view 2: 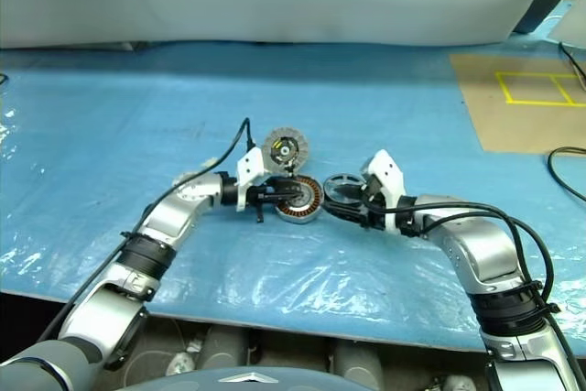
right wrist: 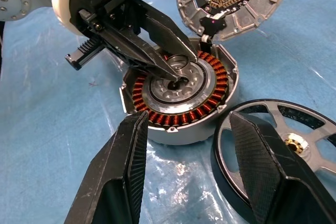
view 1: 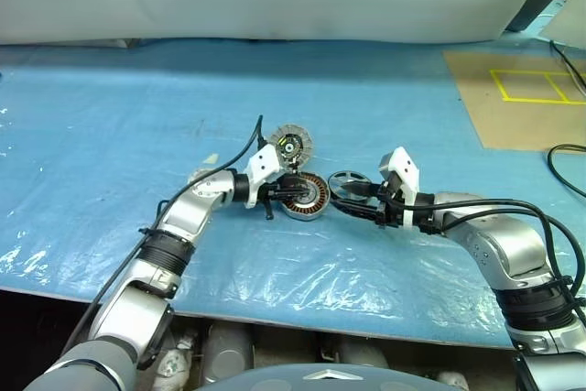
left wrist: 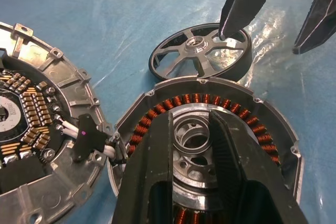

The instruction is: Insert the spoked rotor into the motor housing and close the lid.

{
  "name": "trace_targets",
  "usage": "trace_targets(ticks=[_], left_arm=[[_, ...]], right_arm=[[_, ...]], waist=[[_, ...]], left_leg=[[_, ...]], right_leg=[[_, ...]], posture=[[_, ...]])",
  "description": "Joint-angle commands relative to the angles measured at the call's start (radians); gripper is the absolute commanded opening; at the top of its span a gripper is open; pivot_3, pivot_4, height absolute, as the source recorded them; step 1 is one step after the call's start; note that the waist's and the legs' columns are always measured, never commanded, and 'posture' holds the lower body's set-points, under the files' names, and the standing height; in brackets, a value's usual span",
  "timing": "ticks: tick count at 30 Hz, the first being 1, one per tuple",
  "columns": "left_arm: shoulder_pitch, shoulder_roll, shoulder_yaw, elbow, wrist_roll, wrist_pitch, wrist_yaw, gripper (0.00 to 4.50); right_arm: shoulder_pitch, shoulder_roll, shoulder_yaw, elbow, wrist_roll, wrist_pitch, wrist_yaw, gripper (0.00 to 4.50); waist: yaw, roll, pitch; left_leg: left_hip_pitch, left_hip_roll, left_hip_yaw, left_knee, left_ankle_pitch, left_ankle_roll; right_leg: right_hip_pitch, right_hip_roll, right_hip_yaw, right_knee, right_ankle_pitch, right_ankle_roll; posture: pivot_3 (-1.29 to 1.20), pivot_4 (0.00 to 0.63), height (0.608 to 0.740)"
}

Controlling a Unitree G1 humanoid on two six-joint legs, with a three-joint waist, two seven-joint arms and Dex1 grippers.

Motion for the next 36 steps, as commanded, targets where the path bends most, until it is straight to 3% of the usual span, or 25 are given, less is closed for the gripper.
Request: trace_targets(ticks=[1, 24, 31, 36], left_arm=[[0.001, -0.006, 0.003, -0.013, 0.006, -0.023, 0.002, 0.68], [0.021, -0.005, -0.007, -0.008, 0.033, 0.004, 0.001, 0.68], [0.018, 0.013, -0.008, -0.005, 0.04, 0.014, -0.006, 3.01], [0.005, 0.019, 0.029, -0.052, 0.01, 0.032, 0.001, 3.01]], right_arm=[[-0.002, -0.008, -0.019, -0.021, -0.001, -0.014, -0.005, 2.6], [-0.001, -0.001, -0.006, 0.006, -0.057, -0.008, -0.035, 2.6], [-0.007, 0.004, -0.001, 0.021, -0.069, -0.007, -0.04, 2.6], [-0.017, 0.013, -0.016, 0.017, -0.049, 0.002, -0.035, 2.6]], waist=[[0.0, 0.0, 0.0], [0.003, 0.0, 0.0], [0.003, 0.0, 0.0], [0.001, 0.0, 0.0]], left_leg=[[0.0, 0.0, 0.0, 0.0, 0.0, 0.0], [0.0, 0.0, 0.0, 0.001, 0.0, 0.0], [0.001, 0.0, 0.0, 0.001, 0.0, 0.0], [0.001, 0.0, 0.0, 0.001, 0.0, 0.0]], right_leg=[[0.0, 0.0, 0.0, 0.0, 0.0, 0.0], [0.0, 0.0, 0.0, 0.001, -0.001, -0.002], [0.0, 0.0, 0.0, 0.001, -0.001, -0.002], [0.0, 0.0, 0.0, 0.002, -0.001, -0.002]], posture=[[0.0, 0.15, 0.74], [0.0, 0.15, 0.74], [0.0, 0.15, 0.74], [0.0, 0.15, 0.74]])
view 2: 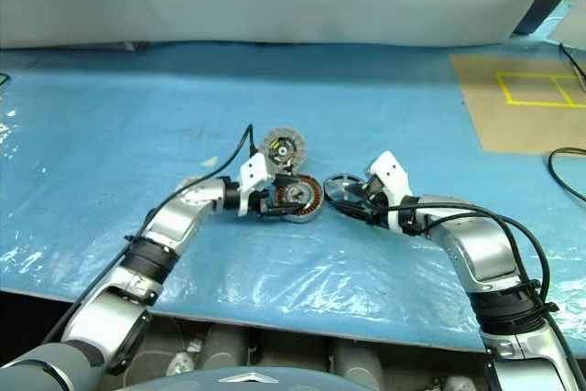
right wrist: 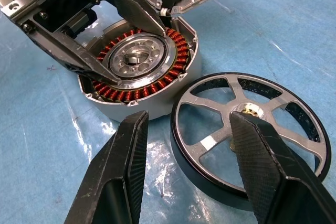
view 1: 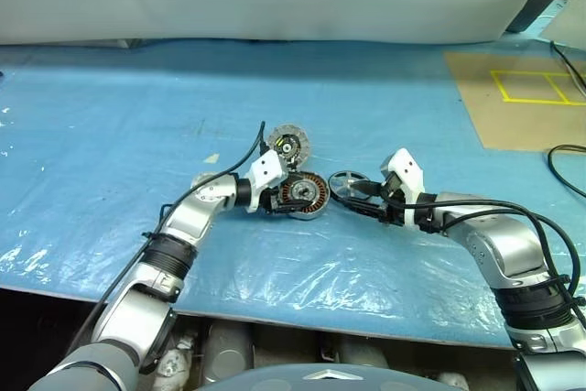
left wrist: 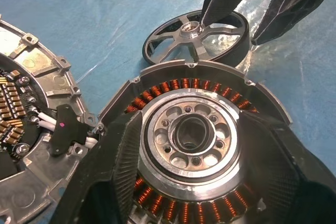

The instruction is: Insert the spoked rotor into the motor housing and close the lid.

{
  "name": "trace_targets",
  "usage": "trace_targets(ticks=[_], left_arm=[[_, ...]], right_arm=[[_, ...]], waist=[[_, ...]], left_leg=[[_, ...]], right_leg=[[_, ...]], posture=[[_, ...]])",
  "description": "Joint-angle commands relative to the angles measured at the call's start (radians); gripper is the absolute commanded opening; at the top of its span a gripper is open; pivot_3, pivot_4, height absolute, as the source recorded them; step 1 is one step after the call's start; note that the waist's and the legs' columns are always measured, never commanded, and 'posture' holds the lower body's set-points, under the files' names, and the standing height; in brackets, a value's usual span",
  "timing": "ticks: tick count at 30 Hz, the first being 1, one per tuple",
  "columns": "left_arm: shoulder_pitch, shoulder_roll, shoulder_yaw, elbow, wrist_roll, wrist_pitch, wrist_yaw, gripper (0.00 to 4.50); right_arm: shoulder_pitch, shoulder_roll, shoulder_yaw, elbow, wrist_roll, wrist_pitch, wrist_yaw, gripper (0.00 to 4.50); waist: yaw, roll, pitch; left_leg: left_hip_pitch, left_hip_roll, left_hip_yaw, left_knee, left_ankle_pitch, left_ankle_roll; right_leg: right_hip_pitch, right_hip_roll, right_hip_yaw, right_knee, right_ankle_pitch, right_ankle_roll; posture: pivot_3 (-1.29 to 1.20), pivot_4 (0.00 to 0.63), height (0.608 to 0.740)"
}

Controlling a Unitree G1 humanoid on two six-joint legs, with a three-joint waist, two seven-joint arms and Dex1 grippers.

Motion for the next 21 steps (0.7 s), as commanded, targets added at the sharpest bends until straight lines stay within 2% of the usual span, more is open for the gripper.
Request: trace_targets(ticks=[1, 8, 11, 17, 21], left_arm=[[-0.007, 0.015, 0.046, -0.076, -0.045, 0.043, 0.0, 3.01], [0.065, 0.082, 0.13, -0.311, -0.195, 0.225, -0.018, 3.01], [0.11, 0.108, 0.163, -0.378, -0.25, 0.292, -0.008, 3.05], [0.196, 0.133, 0.195, -0.389, -0.241, 0.325, 0.074, 3.05], [0.269, 0.157, 0.19, -0.445, -0.235, 0.302, 0.083, 3.05]], right_arm=[[-0.018, 0.011, -0.025, -0.025, 0.035, 0.004, 0.009, 2.6], [-0.092, 0.037, -0.051, -0.071, 0.142, 0.056, 0.037, 2.6], [-0.153, 0.06, -0.021, -0.037, 0.148, 0.062, 0.045, 1.95], [-0.261, 0.134, 0.133, 0.156, 0.03, -0.021, 0.073, 0.02], [-0.303, 0.165, 0.159, 0.252, 0.003, -0.055, 0.11, 0.02]], waist=[[0.0, 0.0, 0.0], [-0.007, 0.0, 0.0], [-0.01, 0.0, 0.0], [-0.012, 0.0, 0.0], [-0.01, 0.0, 0.0]], left_leg=[[0.0, 0.0, 0.0, 0.0, 0.0, 0.0], [0.0, 0.0, 0.0, 0.0, 0.0, 0.0], [0.0, 0.0, 0.0, 0.0, 0.0, 0.0], [-0.001, 0.0, 0.001, 0.0, 0.0, 0.0], [-0.004, 0.0, 0.001, 0.0, 0.0, 0.0]], right_leg=[[0.0, 0.0, 0.0, 0.0, 0.0, 0.0], [-0.001, 0.0, 0.0, 0.0, 0.0, 0.0], [-0.001, 0.0, 0.0, 0.001, 0.0, 0.0], [-0.001, 0.0, 0.0, 0.001, 0.0, -0.001], [-0.003, 0.0, 0.0, 0.0, 0.0, -0.001]], posture=[[0.0, 0.15, 0.74], [0.0, 0.15, 0.74], [0.0, 0.15, 0.74], [0.0, 0.15, 0.74], [0.0, 0.15, 0.74]])
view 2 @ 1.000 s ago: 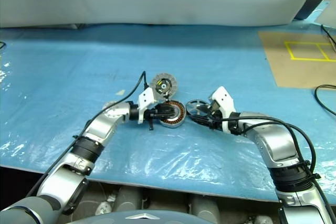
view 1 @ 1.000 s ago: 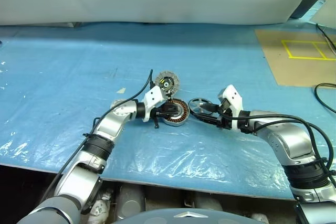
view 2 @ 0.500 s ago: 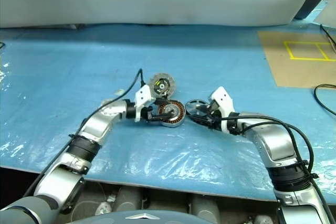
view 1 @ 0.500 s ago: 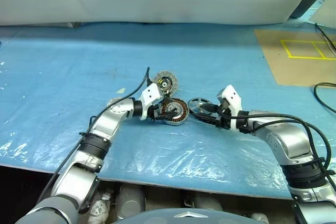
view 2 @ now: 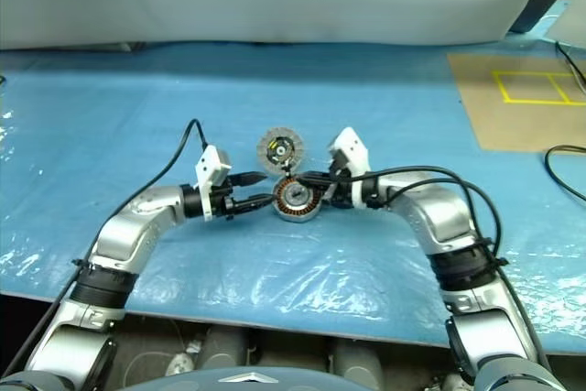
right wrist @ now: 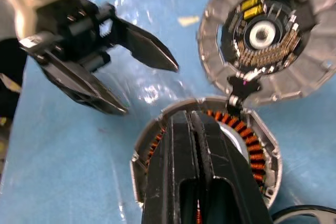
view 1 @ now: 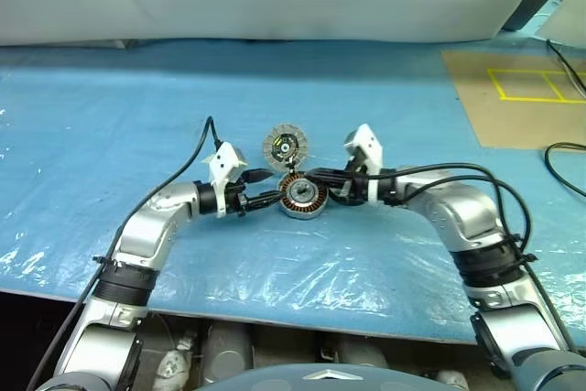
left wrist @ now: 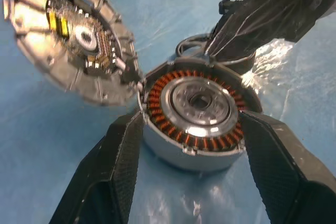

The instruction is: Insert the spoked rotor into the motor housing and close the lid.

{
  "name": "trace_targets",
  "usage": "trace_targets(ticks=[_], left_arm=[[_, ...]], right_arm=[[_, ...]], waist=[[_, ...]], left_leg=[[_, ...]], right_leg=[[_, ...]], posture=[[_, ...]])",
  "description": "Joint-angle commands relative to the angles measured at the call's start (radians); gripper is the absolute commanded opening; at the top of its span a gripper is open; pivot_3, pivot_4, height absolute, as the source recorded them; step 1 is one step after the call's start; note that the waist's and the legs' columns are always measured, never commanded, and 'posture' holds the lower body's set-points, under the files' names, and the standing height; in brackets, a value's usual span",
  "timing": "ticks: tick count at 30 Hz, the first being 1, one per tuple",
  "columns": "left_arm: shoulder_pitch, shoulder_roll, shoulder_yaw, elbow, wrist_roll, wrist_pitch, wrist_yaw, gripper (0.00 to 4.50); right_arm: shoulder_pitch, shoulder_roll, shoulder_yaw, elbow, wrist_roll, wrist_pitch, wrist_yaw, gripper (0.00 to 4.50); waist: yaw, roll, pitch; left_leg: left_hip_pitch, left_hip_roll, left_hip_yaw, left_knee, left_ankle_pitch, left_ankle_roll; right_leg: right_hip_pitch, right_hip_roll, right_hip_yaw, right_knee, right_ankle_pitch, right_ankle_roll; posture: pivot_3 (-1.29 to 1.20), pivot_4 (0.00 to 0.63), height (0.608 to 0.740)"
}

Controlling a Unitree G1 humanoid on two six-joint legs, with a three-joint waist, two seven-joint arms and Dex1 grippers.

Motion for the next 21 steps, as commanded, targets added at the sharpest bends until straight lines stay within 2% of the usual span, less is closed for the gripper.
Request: trace_targets(ticks=[1, 8, 15, 18, 21], left_arm=[[0.04, 0.023, 0.017, -0.076, 0.001, -0.03, 0.01, 3.05], [0.093, 0.041, 0.025, -0.128, -0.013, -0.004, 0.037, 3.05], [0.096, 0.023, 0.009, -0.128, -0.015, 0.01, 0.056, 3.05], [0.094, 0.022, 0.002, -0.113, -0.007, -0.003, 0.051, 3.05], [0.085, 0.019, -0.002, -0.098, -0.008, -0.003, 0.046, 3.05]], right_arm=[[-0.043, 0.007, -0.001, 0.027, -0.005, -0.031, 0.048, 0.02], [-0.086, 0.058, 0.024, 0.109, -0.059, -0.061, 0.055, 0.02], [-0.011, 0.009, 0.171, 0.149, -0.21, -0.144, 0.097, 0.02], [-0.013, 0.002, 0.171, 0.201, -0.252, -0.182, 0.079, 0.02], [-0.025, 0.022, 0.111, 0.187, -0.195, -0.162, 0.093, 0.02]], waist=[[0.001, 0.0, 0.0], [-0.002, 0.0, 0.0], [0.0, -0.001, -0.001], [-0.001, -0.001, -0.001], [0.0, -0.001, -0.001]], left_leg=[[0.0, 0.0, 0.0, 0.0, 0.0, 0.0], [0.0, 0.001, 0.0, 0.0, 0.0, 0.0], [0.002, 0.001, 0.0, 0.001, 0.0, 0.0], [0.005, 0.001, 0.0, 0.001, -0.001, -0.002], [0.012, 0.001, 0.001, 0.001, -0.002, -0.002]], right_leg=[[0.0, 0.0, 0.0, 0.0, 0.0, 0.0], [0.0, 0.001, -0.001, 0.001, 0.0, 0.0], [0.002, 0.0, -0.001, 0.001, 0.0, 0.0], [0.005, 0.0, -0.001, 0.0, 0.0, 0.0], [0.012, 0.0, 0.0, 0.0, 0.0, 0.0]], posture=[[0.0, 0.15, 0.74], [0.0, 0.15, 0.74], [0.0, 0.15, 0.74], [0.0, 0.15, 0.74], [0.0, 0.15, 0.74]])
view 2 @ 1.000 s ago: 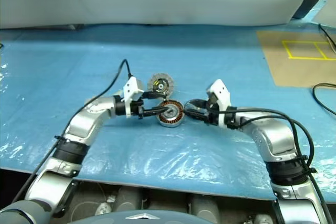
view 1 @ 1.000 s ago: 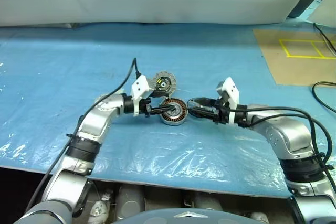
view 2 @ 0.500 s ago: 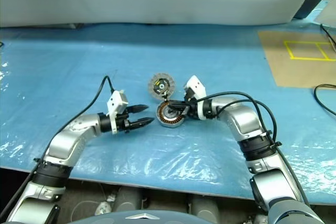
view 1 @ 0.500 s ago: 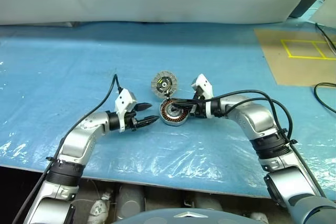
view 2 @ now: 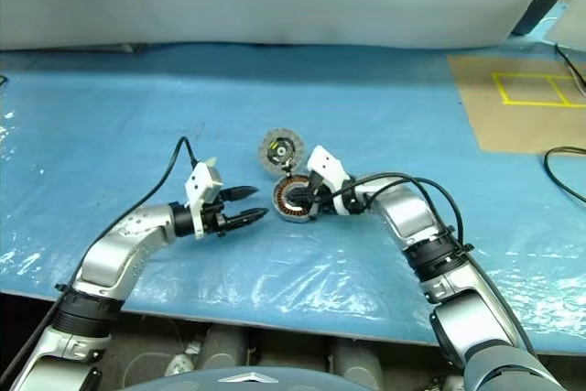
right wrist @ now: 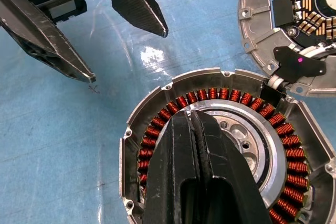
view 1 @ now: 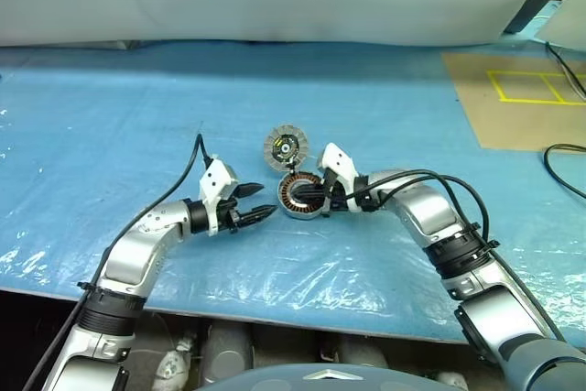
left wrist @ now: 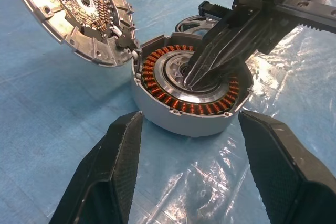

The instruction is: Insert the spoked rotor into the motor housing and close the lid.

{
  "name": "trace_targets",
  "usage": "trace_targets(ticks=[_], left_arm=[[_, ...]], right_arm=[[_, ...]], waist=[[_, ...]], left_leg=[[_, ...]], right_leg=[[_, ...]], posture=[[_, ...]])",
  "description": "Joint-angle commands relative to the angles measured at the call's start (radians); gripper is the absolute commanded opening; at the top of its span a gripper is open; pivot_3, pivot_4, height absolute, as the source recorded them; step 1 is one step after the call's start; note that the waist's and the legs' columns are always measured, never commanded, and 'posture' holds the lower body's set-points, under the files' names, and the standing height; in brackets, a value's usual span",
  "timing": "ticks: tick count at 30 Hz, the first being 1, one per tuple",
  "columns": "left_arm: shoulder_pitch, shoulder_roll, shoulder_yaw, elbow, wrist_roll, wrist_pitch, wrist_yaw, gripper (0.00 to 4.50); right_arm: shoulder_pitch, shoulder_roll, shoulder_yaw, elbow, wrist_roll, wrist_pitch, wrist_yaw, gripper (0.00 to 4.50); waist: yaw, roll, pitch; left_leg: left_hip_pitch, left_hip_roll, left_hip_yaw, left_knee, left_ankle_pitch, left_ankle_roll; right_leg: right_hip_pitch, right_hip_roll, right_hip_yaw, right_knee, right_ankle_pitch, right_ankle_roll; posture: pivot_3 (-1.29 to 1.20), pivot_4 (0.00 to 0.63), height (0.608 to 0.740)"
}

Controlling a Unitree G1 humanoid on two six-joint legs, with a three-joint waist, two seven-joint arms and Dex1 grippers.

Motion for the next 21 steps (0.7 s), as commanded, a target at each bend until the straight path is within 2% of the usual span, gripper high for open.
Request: trace_targets(ticks=[1, 4, 7, 12, 16, 21], left_arm=[[-0.013, 0.002, -0.006, 0.0, -0.001, -0.019, -0.01, 3.05], [-0.018, 0.003, -0.013, 0.01, 0.004, -0.026, -0.018, 3.05], [-0.02, 0.003, -0.016, 0.016, 0.003, -0.031, -0.02, 3.05], [-0.014, 0.005, -0.028, 0.029, 0.011, -0.044, -0.024, 3.05], [-0.013, 0.007, -0.037, 0.033, 0.022, -0.052, -0.025, 3.05], [-0.019, 0.001, -0.028, 0.041, 0.016, -0.049, -0.024, 3.05]], right_arm=[[0.009, 0.013, -0.056, 0.03, 0.029, 0.046, -0.005, 0.02], [-0.03, 0.08, -0.204, -0.003, 0.178, 0.149, -0.021, 0.02], [-0.039, 0.097, -0.267, -0.055, 0.25, 0.216, -0.022, 0.02], [0.008, 0.064, -0.196, -0.08, 0.172, 0.183, -0.024, 0.02], [0.043, 0.01, -0.054, -0.007, -0.01, 0.05, -0.047, 0.02], [0.051, 0.002, -0.041, -0.008, -0.027, 0.027, -0.029, 0.02]], waist=[[0.0, 0.0, 0.0], [-0.001, 0.0, 0.0], [-0.001, 0.0, 0.0], [-0.001, 0.0, 0.0], [-0.001, 0.0, 0.0], [-0.001, 0.0, 0.0]], left_leg=[[0.001, 0.0, 0.0, 0.0, 0.0, 0.001], [0.002, 0.0, 0.0, 0.0, 0.0, 0.001], [-0.002, 0.0, -0.001, 0.0, 0.001, 0.001], [-0.009, 0.0, 0.0, -0.002, 0.003, 0.003], [-0.01, 0.0, 0.0, -0.003, 0.003, 0.003], [-0.006, 0.0, 0.0, -0.002, 0.001, 0.0]], right_leg=[[0.001, 0.0, 0.0, 0.0, 0.0, 0.0], [0.001, 0.0, 0.001, 0.0, 0.0, 0.0], [-0.003, 0.0, 0.002, 0.0, 0.0, 0.0], [-0.01, 0.0, 0.0, 0.001, 0.0, 0.0], [-0.011, 0.0, -0.001, 0.0, 0.0, 0.0], [-0.007, 0.0, 0.0, 0.0, 0.0, 0.0]], posture=[[0.0, 0.15, 0.74], [0.0, 0.15, 0.74], [0.0, 0.15, 0.74], [0.0, 0.15, 0.74], [0.0, 0.15, 0.74], [0.0, 0.15, 0.74]])
